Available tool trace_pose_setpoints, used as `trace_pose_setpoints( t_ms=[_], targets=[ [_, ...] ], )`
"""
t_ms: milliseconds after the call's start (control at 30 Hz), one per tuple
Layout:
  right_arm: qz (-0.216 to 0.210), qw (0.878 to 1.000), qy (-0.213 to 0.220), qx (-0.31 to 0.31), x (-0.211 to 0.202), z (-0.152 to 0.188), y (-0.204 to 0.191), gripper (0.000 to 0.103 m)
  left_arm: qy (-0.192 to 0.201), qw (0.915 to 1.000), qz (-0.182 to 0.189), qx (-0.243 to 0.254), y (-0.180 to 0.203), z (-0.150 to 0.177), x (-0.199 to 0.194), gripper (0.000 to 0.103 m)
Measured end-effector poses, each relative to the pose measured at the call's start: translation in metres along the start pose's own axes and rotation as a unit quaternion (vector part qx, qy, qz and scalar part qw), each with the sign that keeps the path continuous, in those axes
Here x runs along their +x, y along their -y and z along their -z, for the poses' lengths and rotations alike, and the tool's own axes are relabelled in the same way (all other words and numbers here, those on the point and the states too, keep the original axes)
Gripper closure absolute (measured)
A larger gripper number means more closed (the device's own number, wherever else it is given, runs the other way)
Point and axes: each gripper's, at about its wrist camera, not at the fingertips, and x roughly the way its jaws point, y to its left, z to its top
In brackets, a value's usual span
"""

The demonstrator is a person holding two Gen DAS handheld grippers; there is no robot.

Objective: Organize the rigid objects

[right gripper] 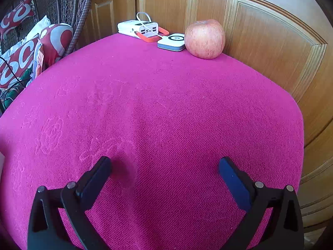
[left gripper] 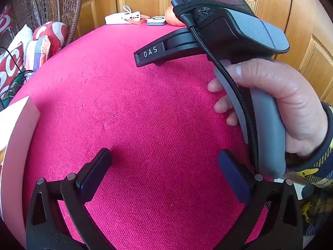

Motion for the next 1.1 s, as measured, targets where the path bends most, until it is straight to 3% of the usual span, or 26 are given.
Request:
trace_pose_setpoints(
  t_ms=[1100],
  targets=[
    [-0.001, 1.000, 0.001, 0.000, -0.0003, 0.0005, 0.0003, 0.000, 0.001, 1.0000, 0.002, -0.003, 0.0002, 0.0002, 0.0001, 0.000]
  ],
)
